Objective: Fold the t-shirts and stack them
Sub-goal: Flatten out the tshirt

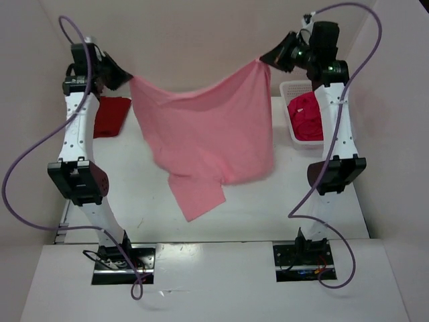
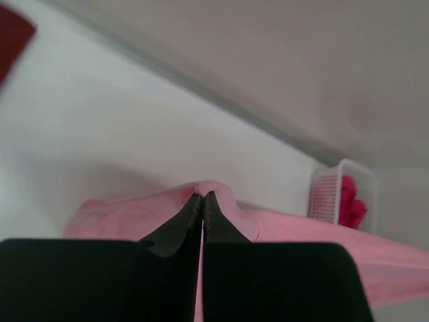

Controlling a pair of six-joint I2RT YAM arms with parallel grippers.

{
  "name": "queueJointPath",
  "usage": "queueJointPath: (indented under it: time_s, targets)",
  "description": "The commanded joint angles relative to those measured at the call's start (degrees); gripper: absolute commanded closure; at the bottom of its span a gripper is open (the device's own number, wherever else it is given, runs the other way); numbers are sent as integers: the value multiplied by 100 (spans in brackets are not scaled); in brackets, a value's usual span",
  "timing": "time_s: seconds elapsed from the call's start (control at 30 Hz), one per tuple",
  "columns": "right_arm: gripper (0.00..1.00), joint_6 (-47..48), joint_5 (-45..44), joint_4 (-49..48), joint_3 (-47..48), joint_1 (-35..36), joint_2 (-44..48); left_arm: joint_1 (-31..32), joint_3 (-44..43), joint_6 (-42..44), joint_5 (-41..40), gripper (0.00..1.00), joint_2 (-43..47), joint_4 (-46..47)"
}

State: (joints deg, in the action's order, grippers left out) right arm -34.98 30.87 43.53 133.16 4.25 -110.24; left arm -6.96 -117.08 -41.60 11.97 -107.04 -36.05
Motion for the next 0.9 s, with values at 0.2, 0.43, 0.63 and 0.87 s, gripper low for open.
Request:
queueJointPath:
  time_s: [0.2,0.43,0.63,0.87]
  targets:
    - [100,-1300,919,-1583,2565,-794,-235,-1070,-1634,-779,692,100,710,1214]
    - [100,-599,1290,-1198,1193,-856,45,-1132,-1003,-595,763,100,930,1426]
    - [100,623,1124,-1592,-2471,-856,1283,-1132,1596,-50,325,100,2404,1716]
    - [100,1010,579,-1751,-5483,-785,2399,-781,4902,197,-748,100,3839,1129]
